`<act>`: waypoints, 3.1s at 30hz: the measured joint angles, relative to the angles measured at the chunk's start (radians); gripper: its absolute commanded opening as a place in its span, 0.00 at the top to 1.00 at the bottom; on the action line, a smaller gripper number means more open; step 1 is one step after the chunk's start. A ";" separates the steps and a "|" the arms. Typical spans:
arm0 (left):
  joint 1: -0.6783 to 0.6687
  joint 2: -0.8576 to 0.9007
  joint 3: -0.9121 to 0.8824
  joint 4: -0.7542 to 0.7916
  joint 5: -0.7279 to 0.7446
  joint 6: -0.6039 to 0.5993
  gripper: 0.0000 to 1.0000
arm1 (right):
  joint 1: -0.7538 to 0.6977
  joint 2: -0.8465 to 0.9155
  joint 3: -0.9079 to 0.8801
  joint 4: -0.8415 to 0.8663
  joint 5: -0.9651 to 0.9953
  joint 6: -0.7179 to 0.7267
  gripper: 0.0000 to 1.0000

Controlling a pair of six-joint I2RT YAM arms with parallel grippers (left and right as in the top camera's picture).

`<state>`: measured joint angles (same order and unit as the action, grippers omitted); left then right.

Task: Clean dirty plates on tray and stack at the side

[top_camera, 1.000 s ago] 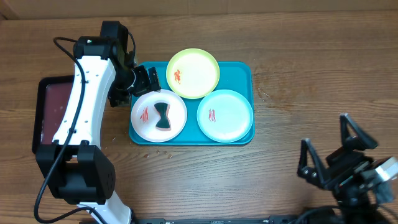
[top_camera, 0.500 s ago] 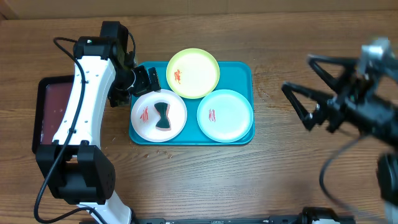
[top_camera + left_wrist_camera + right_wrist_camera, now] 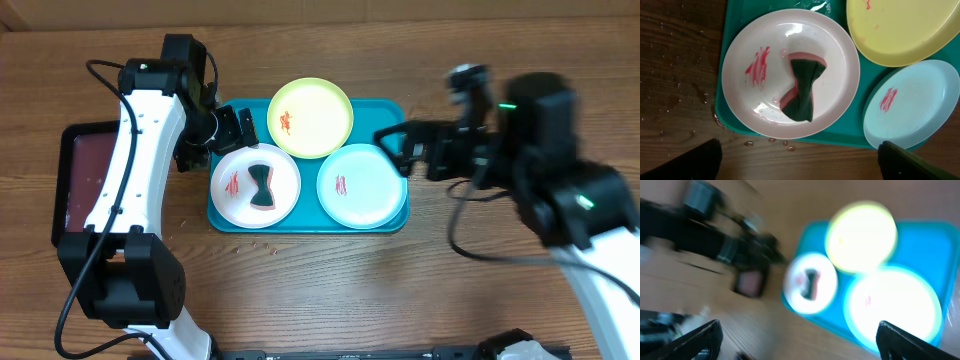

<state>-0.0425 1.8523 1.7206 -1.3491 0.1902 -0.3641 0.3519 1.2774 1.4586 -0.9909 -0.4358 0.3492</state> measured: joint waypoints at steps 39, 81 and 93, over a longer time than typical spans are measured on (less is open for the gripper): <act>0.000 0.000 0.000 -0.001 0.000 0.000 0.00 | 0.362 0.692 0.051 0.386 0.418 0.180 0.64; 0.000 0.000 -0.087 0.056 0.016 0.053 0.00 | 0.363 0.874 0.039 0.467 0.382 0.117 0.80; 0.000 0.000 -0.337 0.307 0.034 0.070 0.49 | 0.363 0.874 0.039 0.459 0.352 0.117 0.80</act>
<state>-0.0425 1.8523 1.3838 -1.0420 0.2237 -0.2939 0.7151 2.1517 1.4975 -0.5316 -0.0841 0.4667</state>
